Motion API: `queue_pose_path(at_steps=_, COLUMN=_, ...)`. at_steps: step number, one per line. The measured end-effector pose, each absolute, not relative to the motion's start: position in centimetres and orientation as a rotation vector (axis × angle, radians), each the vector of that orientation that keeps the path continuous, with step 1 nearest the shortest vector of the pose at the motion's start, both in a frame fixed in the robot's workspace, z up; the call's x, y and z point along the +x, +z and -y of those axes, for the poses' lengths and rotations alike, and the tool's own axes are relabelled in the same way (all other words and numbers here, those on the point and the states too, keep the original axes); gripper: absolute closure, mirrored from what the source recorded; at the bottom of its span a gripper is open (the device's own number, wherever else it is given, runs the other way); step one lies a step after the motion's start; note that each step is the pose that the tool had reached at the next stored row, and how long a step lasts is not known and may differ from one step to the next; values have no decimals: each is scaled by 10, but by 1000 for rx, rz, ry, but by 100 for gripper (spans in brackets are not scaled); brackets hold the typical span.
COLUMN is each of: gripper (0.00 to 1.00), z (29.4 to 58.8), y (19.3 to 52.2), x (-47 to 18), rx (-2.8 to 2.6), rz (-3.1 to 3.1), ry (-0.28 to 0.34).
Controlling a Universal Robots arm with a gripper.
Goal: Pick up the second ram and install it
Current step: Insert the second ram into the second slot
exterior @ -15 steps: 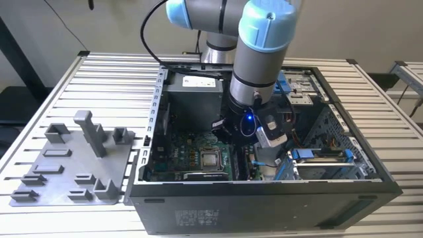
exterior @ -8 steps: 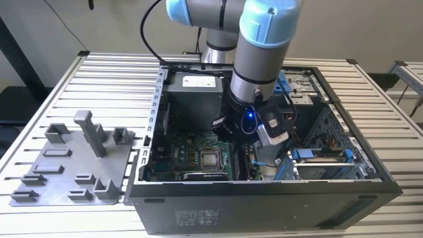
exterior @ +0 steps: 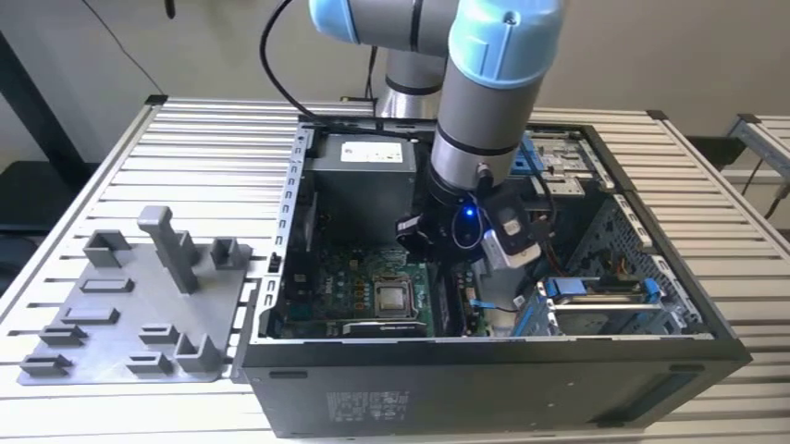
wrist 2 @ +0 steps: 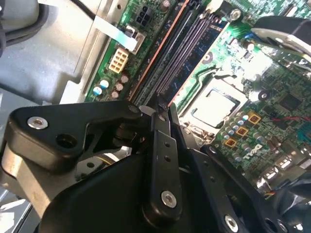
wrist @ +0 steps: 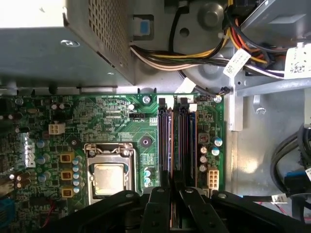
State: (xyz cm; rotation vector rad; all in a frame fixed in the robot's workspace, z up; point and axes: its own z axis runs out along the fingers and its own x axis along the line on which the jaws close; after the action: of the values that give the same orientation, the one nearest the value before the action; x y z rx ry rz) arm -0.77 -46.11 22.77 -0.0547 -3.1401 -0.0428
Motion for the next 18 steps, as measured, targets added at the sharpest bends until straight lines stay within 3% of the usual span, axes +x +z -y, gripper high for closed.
queue_pose_path(at_steps=18, gripper=86, z=465, y=223, x=-7, rx=-14, rz=3140, ry=-59)
